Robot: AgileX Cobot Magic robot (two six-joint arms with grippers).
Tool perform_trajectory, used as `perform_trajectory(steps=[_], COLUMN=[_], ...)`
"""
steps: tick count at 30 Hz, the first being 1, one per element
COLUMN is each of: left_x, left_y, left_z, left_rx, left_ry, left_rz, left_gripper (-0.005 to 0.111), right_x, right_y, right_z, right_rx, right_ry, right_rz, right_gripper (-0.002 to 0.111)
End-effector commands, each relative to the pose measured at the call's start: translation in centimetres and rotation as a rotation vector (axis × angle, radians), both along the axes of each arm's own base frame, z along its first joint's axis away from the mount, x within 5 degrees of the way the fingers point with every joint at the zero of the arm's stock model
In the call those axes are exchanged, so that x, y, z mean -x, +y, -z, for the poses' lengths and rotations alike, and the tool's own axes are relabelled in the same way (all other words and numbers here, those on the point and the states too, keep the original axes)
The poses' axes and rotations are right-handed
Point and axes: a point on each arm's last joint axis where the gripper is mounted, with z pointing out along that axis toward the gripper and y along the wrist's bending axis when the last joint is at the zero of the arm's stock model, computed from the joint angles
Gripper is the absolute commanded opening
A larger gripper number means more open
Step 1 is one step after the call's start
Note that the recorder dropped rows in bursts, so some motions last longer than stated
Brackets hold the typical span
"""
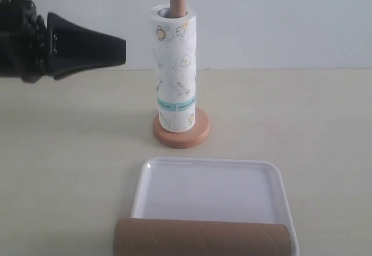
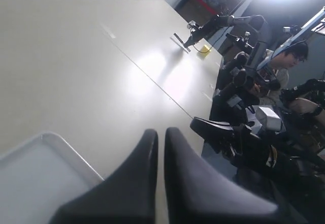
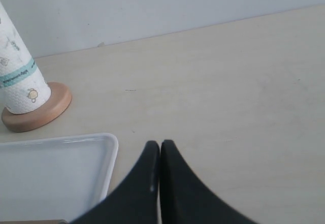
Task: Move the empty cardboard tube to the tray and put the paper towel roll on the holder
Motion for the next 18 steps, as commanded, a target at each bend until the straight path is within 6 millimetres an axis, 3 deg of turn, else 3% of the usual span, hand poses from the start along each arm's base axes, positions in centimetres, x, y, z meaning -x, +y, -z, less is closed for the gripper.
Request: perform_trajectory(steps=[1, 18], left_x=[1.73, 1.94], left_y=[0.16, 0.18], left_z=[1.37, 1.81], left_rx=[0.006, -0.012], left_ry=[0.035, -0.001], left_rz=[0.001, 0.013], left_gripper=[0.004, 0.004], right_x=[0.02, 0.02], right_y=[-0.01, -0.01], right_z=[-0.08, -0.08], right_rx=[0.002, 0.002], right_ry=[-0.010, -0.010], right_rz=[0.001, 0.001], right_gripper=[0.000, 0.000])
